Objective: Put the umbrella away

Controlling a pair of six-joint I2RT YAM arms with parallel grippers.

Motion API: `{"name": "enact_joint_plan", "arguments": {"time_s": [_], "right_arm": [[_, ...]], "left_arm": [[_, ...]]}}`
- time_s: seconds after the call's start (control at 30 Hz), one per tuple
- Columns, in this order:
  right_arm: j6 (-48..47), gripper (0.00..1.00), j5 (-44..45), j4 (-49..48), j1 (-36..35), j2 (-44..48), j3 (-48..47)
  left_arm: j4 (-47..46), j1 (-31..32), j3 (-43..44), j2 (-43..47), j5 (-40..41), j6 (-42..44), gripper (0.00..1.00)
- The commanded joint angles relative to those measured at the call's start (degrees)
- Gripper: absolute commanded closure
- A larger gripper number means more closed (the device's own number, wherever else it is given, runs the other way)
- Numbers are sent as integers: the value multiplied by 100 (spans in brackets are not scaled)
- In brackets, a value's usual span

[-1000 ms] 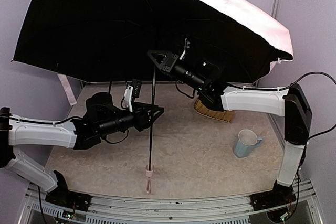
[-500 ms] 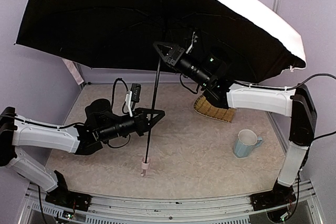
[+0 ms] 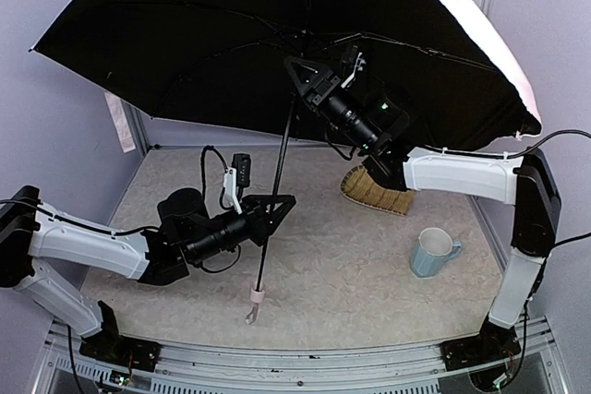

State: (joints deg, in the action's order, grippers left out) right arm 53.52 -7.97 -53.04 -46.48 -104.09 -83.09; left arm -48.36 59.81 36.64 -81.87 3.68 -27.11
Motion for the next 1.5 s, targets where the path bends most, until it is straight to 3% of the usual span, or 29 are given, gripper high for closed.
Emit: {"name": "enact_joint_plan", "arguments": {"time_s": [0.0,0.17,0.43,0.57,0.7,0.9,0.97,1.1,1.2,1.23,1.3,1.37,1.4,1.47], "right_arm": [[23,42,404,-679,184,167,142],[74,29,614,-718,253,191,247],[337,28,703,-618,254,157,449],[359,41,818,-961,253,207,638],[279,46,783,-1016,258,225,633],[340,62,714,-1011,255,196,605],[350,70,701,-1013,253,188,609],[298,98,649,-987,253,201,589],[239,100,681,-856,256,237,605],[199,95,682,-815,258,252,614],[9,62,685,-750,255,317,630],[-383,42,727,-431,239,444,620],[-654,37,857,-157,199,535,604],[-1629,36,1401,395,-38,750,550]], "left_arm": [[-472,91,10,-133,-23,62,100],[-971,207,-111,-164,117,15,100],[-1665,478,-128,-455,733,308,100],[-1887,478,-161,-590,701,136,100],[-1874,483,-123,-633,595,101,100],[-1925,488,-128,-625,546,126,100],[-1899,488,-106,-616,546,133,100],[-1873,488,-88,-587,544,134,100],[-1860,472,-71,-545,508,115,100],[-1849,463,-55,-521,495,115,100],[-1757,461,-16,-483,520,170,100],[-1574,459,35,-448,690,220,100],[-1455,461,70,-430,809,240,100],[-1233,468,147,-407,1084,288,100]]}}
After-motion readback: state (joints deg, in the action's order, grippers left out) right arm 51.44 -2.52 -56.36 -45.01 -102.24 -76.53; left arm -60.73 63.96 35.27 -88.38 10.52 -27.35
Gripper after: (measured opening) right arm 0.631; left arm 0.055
